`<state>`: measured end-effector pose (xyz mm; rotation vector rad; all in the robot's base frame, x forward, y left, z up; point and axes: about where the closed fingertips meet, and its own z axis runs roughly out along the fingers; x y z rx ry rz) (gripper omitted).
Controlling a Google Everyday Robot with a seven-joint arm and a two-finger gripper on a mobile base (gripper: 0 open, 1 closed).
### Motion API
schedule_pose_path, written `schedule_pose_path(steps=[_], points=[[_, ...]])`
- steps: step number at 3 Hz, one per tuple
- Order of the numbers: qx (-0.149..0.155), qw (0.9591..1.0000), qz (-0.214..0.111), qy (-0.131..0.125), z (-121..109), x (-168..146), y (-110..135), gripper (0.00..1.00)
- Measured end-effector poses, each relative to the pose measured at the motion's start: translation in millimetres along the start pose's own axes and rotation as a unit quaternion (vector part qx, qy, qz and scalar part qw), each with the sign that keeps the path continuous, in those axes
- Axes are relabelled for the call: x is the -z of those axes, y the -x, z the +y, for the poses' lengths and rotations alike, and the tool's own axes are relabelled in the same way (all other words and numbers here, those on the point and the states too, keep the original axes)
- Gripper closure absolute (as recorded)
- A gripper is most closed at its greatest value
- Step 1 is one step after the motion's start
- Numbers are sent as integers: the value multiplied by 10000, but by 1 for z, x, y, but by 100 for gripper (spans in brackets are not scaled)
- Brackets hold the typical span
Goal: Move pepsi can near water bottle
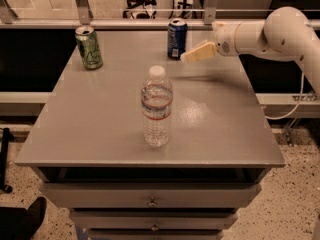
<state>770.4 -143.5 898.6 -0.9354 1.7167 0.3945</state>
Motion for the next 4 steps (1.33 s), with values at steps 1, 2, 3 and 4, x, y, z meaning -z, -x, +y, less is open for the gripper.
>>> schedule_pose_path(steps=[1,2,3,4], points=[[-174,9990,-420,-38,-9,-35,7,0],[-207,9981,-565,-130,-16,-51,10,0],[-325,9971,-663,-164,-21,-69,9,0],[-419,9959,-765,-223,-24,-72,4,26]])
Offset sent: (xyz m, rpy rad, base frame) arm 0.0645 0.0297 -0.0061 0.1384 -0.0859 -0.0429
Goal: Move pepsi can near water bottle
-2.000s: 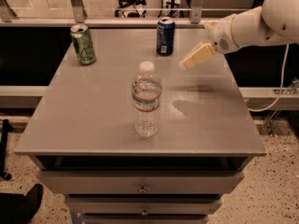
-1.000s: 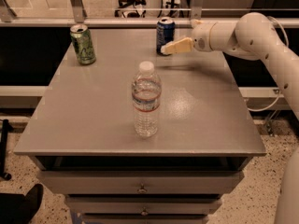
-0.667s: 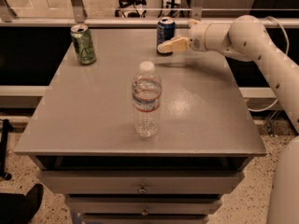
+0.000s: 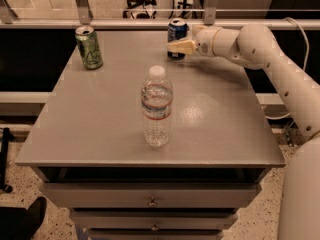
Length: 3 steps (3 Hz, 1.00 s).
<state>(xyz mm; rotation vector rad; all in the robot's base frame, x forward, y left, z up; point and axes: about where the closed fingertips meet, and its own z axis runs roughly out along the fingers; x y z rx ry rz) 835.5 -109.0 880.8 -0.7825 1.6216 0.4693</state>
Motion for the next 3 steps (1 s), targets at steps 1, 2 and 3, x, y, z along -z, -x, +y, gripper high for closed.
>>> schedule_pose_path(steps=[1,2,3], points=[[-42,10000,-44,-31,0,4,-3,49],[-17,9995,-73,304,23,19,4,80],[68,9979,-72,637,46,37,13,100]])
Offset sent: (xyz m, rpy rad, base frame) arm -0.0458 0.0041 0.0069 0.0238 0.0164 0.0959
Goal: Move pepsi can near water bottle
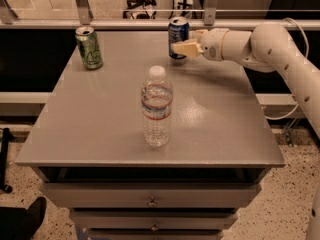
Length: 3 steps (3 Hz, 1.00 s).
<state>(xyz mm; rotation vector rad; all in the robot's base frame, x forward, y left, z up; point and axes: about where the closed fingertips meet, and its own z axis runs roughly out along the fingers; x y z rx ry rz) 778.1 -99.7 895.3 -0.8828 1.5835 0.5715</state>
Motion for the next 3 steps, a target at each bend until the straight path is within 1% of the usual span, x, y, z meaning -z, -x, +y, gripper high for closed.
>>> schedule_pose_path(steps=[1,2,3], points=[[-5,9987,0,510,26,53,6,100],[-158,9930,-123,1166,60,115,-3,100],[-36,9851,-218,1704,113,167,-21,100]])
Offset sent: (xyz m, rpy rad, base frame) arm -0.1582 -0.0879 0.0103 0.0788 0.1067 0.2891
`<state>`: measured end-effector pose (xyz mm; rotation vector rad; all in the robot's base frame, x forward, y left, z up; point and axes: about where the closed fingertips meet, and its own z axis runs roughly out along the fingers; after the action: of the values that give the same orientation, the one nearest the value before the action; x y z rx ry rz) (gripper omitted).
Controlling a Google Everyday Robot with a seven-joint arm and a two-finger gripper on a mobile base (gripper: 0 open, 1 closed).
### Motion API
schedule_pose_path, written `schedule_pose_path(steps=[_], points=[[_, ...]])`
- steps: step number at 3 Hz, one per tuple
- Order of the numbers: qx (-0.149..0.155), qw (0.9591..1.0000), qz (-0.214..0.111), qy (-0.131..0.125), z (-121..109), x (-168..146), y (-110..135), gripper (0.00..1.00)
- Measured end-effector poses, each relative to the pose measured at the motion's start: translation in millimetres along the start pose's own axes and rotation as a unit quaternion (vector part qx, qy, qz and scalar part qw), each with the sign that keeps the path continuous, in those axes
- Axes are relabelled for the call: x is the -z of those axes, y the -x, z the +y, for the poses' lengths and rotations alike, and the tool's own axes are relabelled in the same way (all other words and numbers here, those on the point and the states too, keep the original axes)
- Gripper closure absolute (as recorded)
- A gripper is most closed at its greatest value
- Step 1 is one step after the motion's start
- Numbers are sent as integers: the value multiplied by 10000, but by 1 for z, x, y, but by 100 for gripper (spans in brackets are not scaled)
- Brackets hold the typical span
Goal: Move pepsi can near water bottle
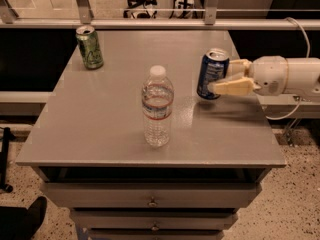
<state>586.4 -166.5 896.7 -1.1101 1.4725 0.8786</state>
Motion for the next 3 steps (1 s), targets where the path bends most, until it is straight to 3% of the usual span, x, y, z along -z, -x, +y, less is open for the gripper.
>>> schedule_pose_path(steps=[2,3], points=[[407,9969,-5,680,70,0,-8,100],[574,9939,-71,941,87,-13,-6,100]])
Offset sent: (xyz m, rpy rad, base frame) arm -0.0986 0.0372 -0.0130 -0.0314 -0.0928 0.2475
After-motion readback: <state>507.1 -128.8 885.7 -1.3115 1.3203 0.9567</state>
